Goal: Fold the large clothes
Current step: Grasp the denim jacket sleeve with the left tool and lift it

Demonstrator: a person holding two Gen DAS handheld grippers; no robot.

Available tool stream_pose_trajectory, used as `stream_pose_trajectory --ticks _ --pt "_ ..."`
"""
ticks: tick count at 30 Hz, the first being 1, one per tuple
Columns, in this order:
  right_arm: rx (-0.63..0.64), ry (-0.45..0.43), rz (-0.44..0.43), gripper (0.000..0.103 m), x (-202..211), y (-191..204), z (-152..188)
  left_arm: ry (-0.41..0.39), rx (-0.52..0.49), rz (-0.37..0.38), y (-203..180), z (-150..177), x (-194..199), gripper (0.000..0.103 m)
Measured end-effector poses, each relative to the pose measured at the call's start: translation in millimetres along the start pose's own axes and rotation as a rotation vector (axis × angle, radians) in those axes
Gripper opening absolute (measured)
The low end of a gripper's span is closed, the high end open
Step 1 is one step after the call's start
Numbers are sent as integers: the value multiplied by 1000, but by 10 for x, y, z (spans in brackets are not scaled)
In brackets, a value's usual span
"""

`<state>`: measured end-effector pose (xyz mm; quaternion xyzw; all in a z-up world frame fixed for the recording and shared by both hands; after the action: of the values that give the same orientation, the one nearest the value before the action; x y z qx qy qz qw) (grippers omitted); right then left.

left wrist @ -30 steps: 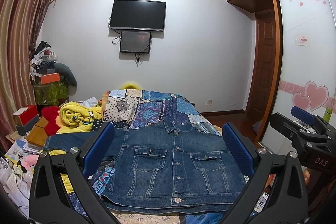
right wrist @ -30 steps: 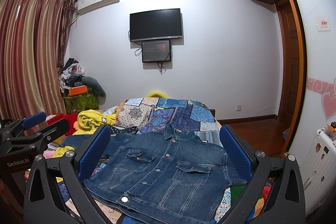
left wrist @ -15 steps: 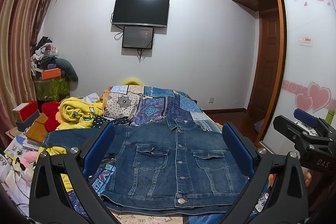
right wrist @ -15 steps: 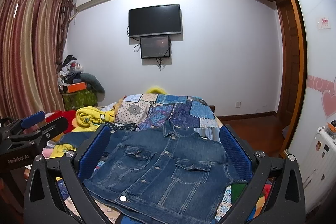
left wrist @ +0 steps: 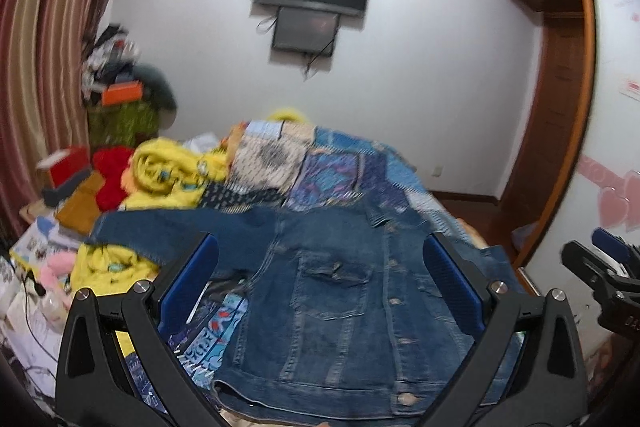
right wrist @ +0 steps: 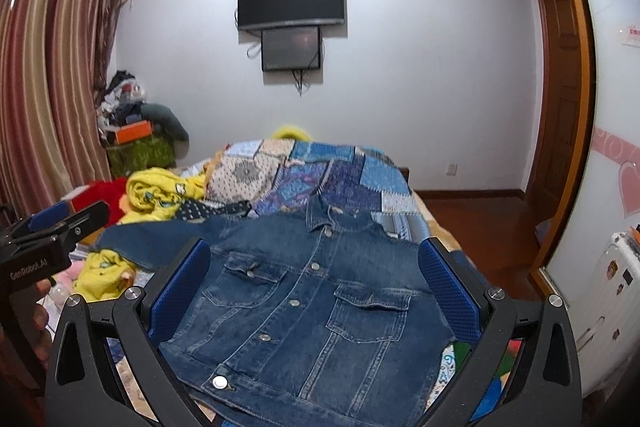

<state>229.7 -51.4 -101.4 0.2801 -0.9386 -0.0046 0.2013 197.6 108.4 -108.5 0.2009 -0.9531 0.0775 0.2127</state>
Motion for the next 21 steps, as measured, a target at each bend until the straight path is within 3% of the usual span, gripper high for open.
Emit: stream_pose_trajectory --ticks 5,12,21 --pt "-28 104 18 103 -367 -132 202 136 67 -42 396 208 -672 103" --pt "-50 248 71 103 -874 -355 487 296 151 -207 1294 600 -1568 103" --pt "-80 325 152 103 -1361 -654 615 465 261 -183 2099 936 -2451 103"
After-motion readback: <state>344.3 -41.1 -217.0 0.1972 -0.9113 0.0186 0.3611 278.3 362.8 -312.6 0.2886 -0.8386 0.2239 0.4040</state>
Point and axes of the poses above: each gripper's, at about its wrist camera, not at the fingertips, and x roughly against the way its jaws point, y to its left, z to its underside, the point moved 10 cm from there along -x, roughly the way its jaws point, and after that the axes turned 15 degrees about -z, right-handed, at the moved point
